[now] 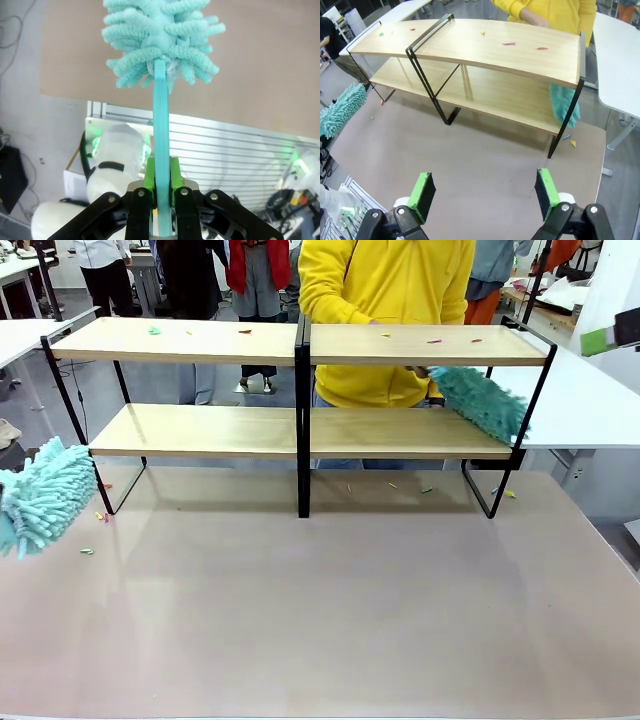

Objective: Clean the shelves.
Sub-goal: Clean a randomly selected level of the Shelf with the Duster.

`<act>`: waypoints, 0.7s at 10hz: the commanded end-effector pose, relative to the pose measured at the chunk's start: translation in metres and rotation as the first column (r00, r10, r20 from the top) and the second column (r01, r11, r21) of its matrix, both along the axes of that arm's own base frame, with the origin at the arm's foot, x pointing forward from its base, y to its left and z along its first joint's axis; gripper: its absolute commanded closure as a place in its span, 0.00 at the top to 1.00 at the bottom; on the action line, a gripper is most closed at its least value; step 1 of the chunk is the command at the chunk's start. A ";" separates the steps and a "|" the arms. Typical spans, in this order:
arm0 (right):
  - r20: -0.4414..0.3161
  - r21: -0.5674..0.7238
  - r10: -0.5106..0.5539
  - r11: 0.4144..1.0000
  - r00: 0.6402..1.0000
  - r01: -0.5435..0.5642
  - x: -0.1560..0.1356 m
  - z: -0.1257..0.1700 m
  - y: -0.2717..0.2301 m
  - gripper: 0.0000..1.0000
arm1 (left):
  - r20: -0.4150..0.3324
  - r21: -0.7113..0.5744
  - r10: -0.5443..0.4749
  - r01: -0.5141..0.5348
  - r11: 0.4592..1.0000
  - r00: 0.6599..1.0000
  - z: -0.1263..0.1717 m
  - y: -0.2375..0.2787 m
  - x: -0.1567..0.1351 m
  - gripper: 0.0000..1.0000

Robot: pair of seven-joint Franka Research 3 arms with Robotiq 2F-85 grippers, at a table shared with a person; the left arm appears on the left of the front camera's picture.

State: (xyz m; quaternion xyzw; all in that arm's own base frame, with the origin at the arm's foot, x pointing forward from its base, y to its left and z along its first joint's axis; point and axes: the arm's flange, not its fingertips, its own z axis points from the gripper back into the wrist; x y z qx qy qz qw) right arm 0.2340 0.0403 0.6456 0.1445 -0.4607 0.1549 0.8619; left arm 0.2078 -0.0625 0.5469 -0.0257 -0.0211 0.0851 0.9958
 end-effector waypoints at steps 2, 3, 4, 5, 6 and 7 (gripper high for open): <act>0.000 0.006 0.003 1.000 1.000 -0.003 0.000 0.001 -0.001 1.00 | -0.003 0.003 0.011 -0.011 1.000 1.000 0.001 -0.007 0.017 0.13; 0.000 0.006 0.003 1.000 1.000 -0.003 0.000 0.001 -0.001 1.00 | -0.006 0.010 0.009 -0.009 1.000 1.000 -0.005 -0.003 0.013 0.13; 0.000 0.006 0.003 1.000 1.000 -0.003 0.000 0.001 -0.001 1.00 | 0.037 -0.054 -0.186 0.188 0.981 0.982 -0.001 -0.011 0.025 0.13; 0.000 0.006 0.003 1.000 1.000 -0.003 0.000 0.001 -0.001 1.00 | 0.079 -0.123 -0.393 0.400 0.908 0.916 0.004 -0.022 0.035 0.13; 0.000 0.006 0.003 1.000 1.000 -0.003 0.000 0.001 -0.001 1.00 | 0.136 -0.207 -0.605 0.619 0.757 0.785 0.012 -0.032 0.038 0.13; 0.000 0.006 0.003 1.000 1.000 -0.003 0.000 0.001 -0.001 1.00 | 0.180 -0.228 -0.729 0.749 0.622 0.660 0.022 -0.037 0.030 0.13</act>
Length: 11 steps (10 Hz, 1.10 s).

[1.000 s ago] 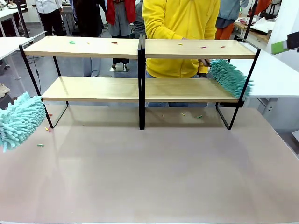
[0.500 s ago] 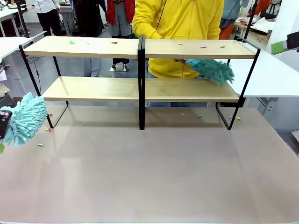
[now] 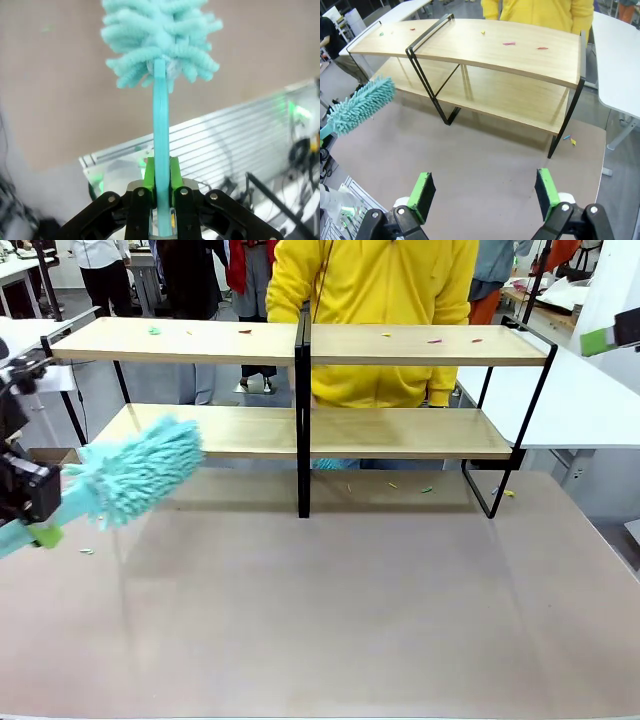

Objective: Clean the shelves.
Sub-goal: Clean a randomly selected level of the Shelf with the Duster.

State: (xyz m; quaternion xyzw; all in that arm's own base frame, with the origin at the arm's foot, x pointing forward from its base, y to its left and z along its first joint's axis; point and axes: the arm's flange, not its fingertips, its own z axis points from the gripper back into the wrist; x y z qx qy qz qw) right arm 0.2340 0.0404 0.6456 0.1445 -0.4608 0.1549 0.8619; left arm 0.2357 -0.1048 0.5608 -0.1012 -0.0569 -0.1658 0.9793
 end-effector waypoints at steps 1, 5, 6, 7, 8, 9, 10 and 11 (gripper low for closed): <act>0.000 0.006 0.003 1.000 1.000 -0.003 0.000 0.001 -0.001 1.00 | 0.033 -0.168 -0.458 0.457 0.874 0.888 0.021 0.010 -0.008 0.13; 0.000 0.006 0.003 1.000 1.000 -0.003 0.000 0.001 -0.001 1.00 | 0.308 -0.285 -0.574 0.650 0.705 0.758 0.084 0.123 -0.013 0.13; 0.000 0.006 0.003 1.000 1.000 -0.003 0.000 0.001 -0.001 1.00 | 0.367 -0.325 -0.533 0.642 0.695 0.762 0.096 0.156 -0.014 0.13; 0.000 0.006 0.003 1.000 1.000 -0.003 0.000 0.001 -0.001 1.00 | 0.409 -0.328 -0.494 0.629 0.704 0.767 0.104 0.178 -0.018 0.13; 0.000 0.006 0.003 1.000 1.000 -0.003 0.000 0.001 -0.001 1.00 | 0.454 -0.326 -0.377 0.544 0.773 0.808 0.118 0.212 -0.023 0.13; 0.000 0.006 0.003 1.000 1.000 -0.003 0.000 0.001 -0.001 1.00 | 0.472 -0.318 -0.295 0.472 0.822 0.831 0.131 0.231 -0.026 0.13; 0.000 0.006 0.003 1.000 1.000 -0.003 0.000 0.001 -0.001 1.00 | 0.482 -0.273 -0.223 0.387 0.881 0.847 0.147 0.250 -0.035 0.13; 0.000 0.006 0.003 1.000 1.000 -0.003 0.000 0.001 -0.001 1.00 | 0.497 -0.261 -0.171 0.335 0.905 0.850 0.163 0.271 -0.043 0.13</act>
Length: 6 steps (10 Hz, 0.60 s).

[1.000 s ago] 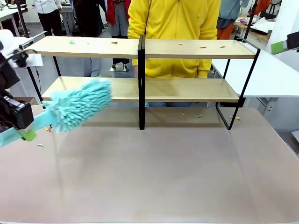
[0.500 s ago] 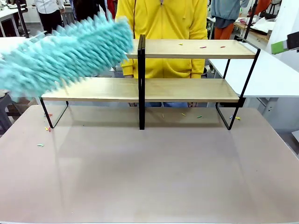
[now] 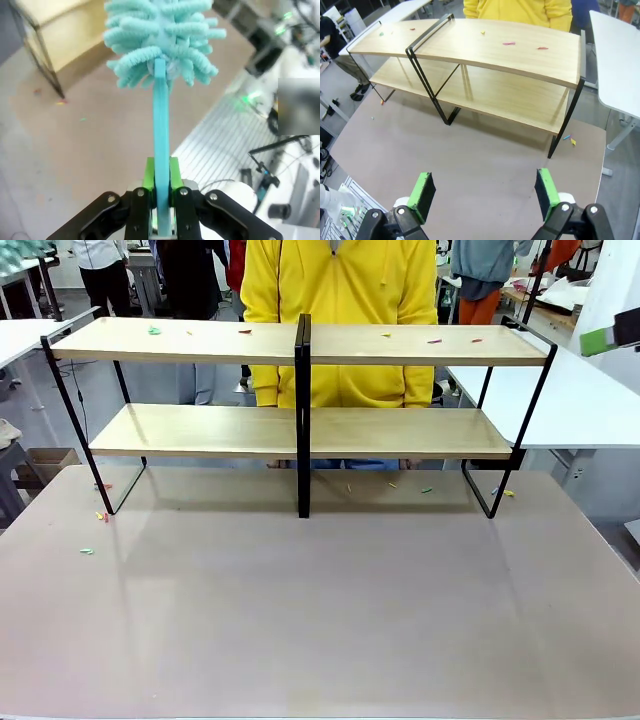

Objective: Clean the shelves.
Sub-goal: Clean a randomly selected level of the Shelf with the Duster, then clean another randomly selected level of the Shelf with the Duster.

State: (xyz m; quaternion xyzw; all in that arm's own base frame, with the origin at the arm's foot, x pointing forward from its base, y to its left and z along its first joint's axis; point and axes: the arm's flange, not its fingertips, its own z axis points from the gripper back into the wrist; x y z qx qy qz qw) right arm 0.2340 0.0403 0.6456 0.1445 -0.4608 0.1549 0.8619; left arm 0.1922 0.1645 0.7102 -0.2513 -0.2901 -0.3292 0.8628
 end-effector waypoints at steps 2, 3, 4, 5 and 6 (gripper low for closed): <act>-0.001 0.006 0.003 1.000 1.000 -0.003 0.000 0.001 -0.001 1.00 | -0.106 -0.076 0.212 -0.221 0.972 0.971 0.029 0.007 0.003 0.13; -0.001 0.006 0.003 1.000 1.000 -0.003 0.000 0.001 -0.001 1.00 | 0.019 0.004 0.077 -0.077 0.997 0.997 0.015 0.015 -0.008 0.13; -0.001 0.006 0.003 1.000 1.000 -0.003 0.000 0.001 -0.001 1.00 | 0.019 0.004 0.077 -0.077 0.997 0.997 0.015 0.015 -0.008 0.13; -0.001 0.006 0.003 1.000 1.000 -0.003 0.000 0.001 -0.001 1.00 | 0.019 0.004 0.077 -0.077 0.997 0.997 0.015 0.015 -0.008 0.13; -0.001 0.006 0.003 1.000 1.000 -0.003 0.000 0.001 -0.001 1.00 | 0.019 0.004 0.077 -0.077 0.997 0.997 0.015 0.015 -0.008 0.13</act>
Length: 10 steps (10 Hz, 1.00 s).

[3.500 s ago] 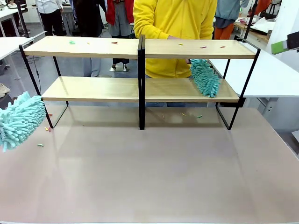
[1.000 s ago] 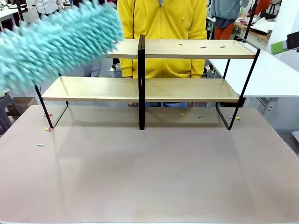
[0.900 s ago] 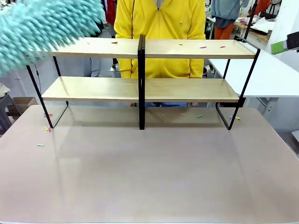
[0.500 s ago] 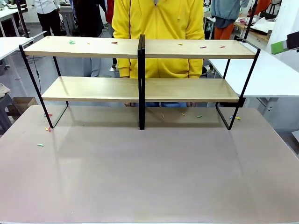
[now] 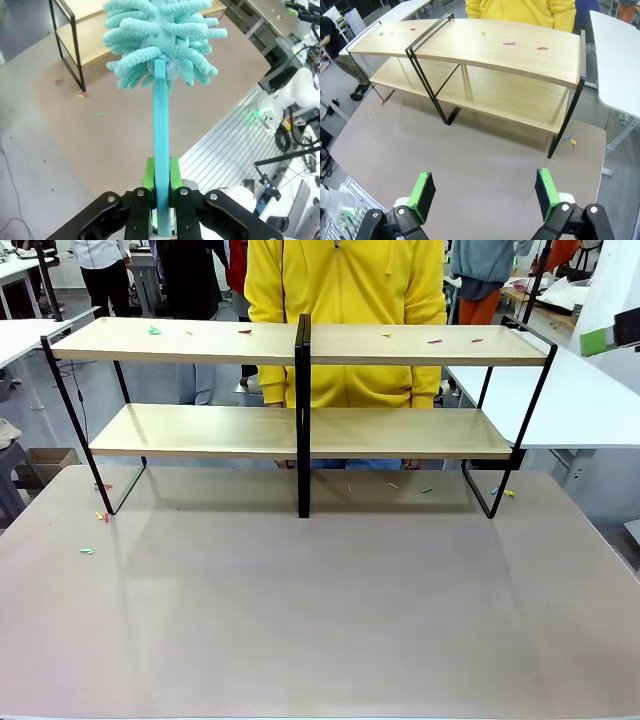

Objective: Clean the shelves.
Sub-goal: Clean another randomly selected level of the Shelf with the Duster.

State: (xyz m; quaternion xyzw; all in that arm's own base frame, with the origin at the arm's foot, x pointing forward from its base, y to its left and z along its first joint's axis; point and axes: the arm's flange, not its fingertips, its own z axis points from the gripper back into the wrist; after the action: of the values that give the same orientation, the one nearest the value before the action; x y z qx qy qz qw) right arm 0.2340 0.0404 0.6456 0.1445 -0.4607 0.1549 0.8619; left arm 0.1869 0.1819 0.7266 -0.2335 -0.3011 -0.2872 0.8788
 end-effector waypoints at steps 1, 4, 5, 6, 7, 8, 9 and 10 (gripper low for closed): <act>0.000 0.006 0.003 1.000 1.000 -0.003 0.000 0.001 -0.001 1.00 | 0.019 -0.001 -0.022 0.022 1.000 1.000 -0.001 -0.003 -0.003 0.13; 0.000 0.006 0.003 1.000 1.000 -0.003 0.000 0.001 -0.001 1.00 | 0.002 0.003 -0.008 0.008 1.000 1.000 -0.001 0.000 0.000 0.13; 0.000 0.006 0.003 1.000 1.000 -0.003 0.000 0.001 -0.001 1.00 | 0.042 -0.011 -0.094 0.094 0.995 0.995 0.005 -0.013 -0.006 0.13; 0.000 0.006 0.003 1.000 1.000 -0.003 0.000 0.001 -0.001 1.00 | 0.021 0.034 -0.136 0.136 0.990 0.990 0.004 -0.033 -0.005 0.13; 0.000 0.006 0.003 1.000 1.000 -0.003 0.000 0.001 -0.001 1.00 | -0.031 0.042 -0.233 0.234 0.971 0.972 -0.004 -0.061 -0.001 0.13; 0.000 0.006 0.003 1.000 1.000 -0.003 0.000 0.001 -0.001 1.00 | -0.122 0.027 -0.390 0.396 0.918 0.913 -0.022 -0.106 -0.003 0.13; 0.000 0.006 0.003 1.000 1.000 -0.003 0.000 0.001 -0.001 1.00 | -0.222 0.054 -0.462 0.483 0.874 0.859 -0.046 -0.146 -0.006 0.13; 0.000 0.006 0.003 1.000 1.000 -0.003 0.000 0.001 -0.001 1.00 | -0.338 0.039 -0.541 0.585 0.810 0.770 -0.072 -0.185 -0.012 0.13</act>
State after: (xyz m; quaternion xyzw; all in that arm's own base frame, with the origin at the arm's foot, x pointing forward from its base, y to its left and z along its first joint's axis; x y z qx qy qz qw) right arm 0.2339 0.0405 0.6457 0.1444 -0.4609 0.1550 0.8618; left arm 0.1783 0.0235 0.6729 -0.2942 -0.1099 -0.4775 0.8206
